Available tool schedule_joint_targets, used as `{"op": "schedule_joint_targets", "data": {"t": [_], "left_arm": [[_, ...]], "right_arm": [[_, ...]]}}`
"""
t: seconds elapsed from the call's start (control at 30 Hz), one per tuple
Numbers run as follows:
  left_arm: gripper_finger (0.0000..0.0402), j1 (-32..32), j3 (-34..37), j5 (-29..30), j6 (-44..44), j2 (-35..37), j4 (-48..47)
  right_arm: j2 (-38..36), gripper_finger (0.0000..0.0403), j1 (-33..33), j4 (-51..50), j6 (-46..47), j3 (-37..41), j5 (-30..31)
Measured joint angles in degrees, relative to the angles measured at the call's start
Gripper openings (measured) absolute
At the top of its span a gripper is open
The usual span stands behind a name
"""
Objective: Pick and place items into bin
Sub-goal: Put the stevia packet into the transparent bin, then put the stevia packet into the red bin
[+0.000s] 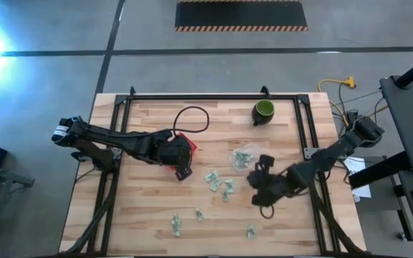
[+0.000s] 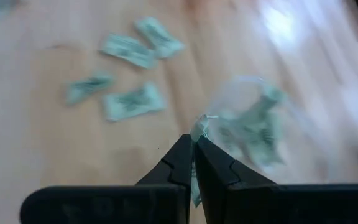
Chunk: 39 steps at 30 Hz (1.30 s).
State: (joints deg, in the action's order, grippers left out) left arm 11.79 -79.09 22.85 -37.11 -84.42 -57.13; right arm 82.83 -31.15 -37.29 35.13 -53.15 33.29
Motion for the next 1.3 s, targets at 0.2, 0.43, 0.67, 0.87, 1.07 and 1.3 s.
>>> {"op": "schedule_joint_targets", "data": {"t": [0.2, 0.43, 0.67, 0.87, 1.07, 1.3], "left_arm": [[0.016, 0.02, 0.0, 0.0, 0.43, 0.02, 1.93], [0.016, 0.03, 0.02, 0.0, 0.4, 0.02, 3.13], [0.016, 0.04, 0.02, 0.0, 0.48, 0.02, 3.09], [0.016, 0.04, 0.02, 0.16, 1.5, 0.02, 3.11], [0.016, 0.04, 0.02, 0.5, 1.55, 0.02, 3.26], [0.016, 0.26, 0.02, 0.63, 3.51, 0.02, 4.42]], "right_arm": [[0.78, 0.0008, 7.59, -0.09, -5.44, 0.0, -0.07], [1.46, 0.0008, 15.87, -0.85, -9.95, 0.19, -2.67], [1.33, 0.0009, 21.66, -2.41, -10.34, 1.47, -10.02], [1.29, 0.0028, 22.0, -2.26, -10.29, 1.92, -10.86], [1.29, 0.008, 21.98, -2.21, -10.0, 1.97, -10.86], [-0.59, 0.0129, 20.63, -0.86, -10.56, 1.91, -11.47]]}}
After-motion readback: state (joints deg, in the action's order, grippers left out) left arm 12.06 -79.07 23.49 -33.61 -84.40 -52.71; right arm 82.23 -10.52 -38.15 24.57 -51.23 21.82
